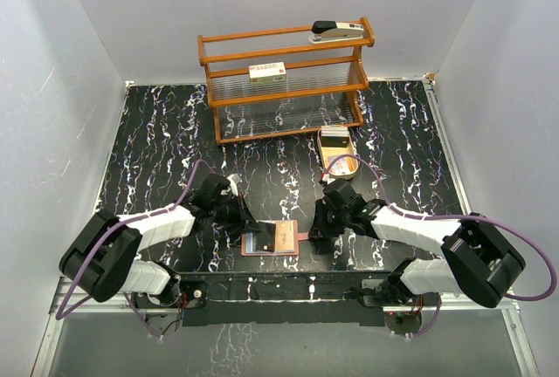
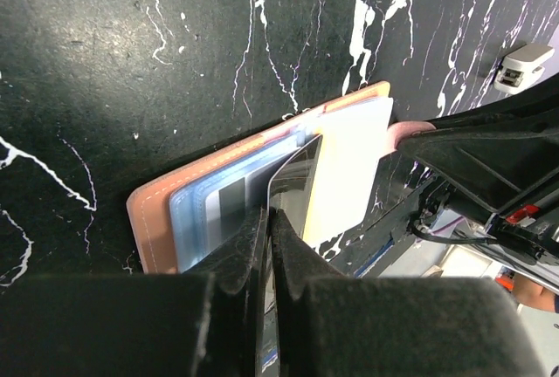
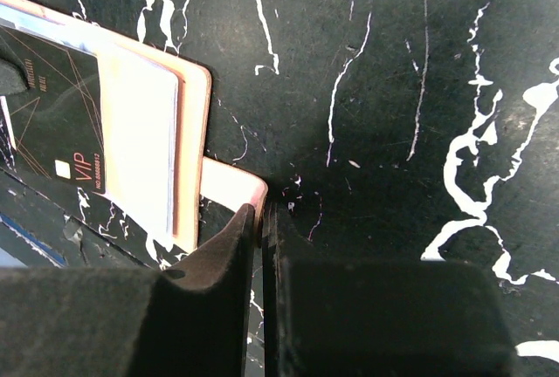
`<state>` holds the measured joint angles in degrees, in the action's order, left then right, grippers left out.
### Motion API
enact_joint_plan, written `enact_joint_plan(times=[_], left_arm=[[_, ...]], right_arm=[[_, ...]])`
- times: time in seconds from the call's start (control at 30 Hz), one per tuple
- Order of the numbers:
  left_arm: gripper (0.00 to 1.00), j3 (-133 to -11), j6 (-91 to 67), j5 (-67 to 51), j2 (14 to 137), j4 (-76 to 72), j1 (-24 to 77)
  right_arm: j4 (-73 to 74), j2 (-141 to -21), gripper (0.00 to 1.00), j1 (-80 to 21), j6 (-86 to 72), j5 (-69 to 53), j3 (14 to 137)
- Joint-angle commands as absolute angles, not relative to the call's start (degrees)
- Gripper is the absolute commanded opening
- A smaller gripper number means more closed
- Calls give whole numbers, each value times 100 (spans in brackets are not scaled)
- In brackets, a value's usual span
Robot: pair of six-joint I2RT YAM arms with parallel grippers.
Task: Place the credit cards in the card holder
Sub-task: Insert the credit card into the card holder.
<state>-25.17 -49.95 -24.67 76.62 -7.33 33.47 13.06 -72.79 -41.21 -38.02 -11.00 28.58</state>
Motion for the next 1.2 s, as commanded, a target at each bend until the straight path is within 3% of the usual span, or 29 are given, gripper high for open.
enact_joint_plan(times=[0.0,1.17], left_arm=[[0,-2514,-5023,-2467,7755,-762,3327],[1,-2148,-5946,-2108,7994,-2016,3626]], right_arm=[[1044,-7166,2,-4148,-3862,-1043,2755],[700,-6643,0,-4277,-4337,-845,2487]])
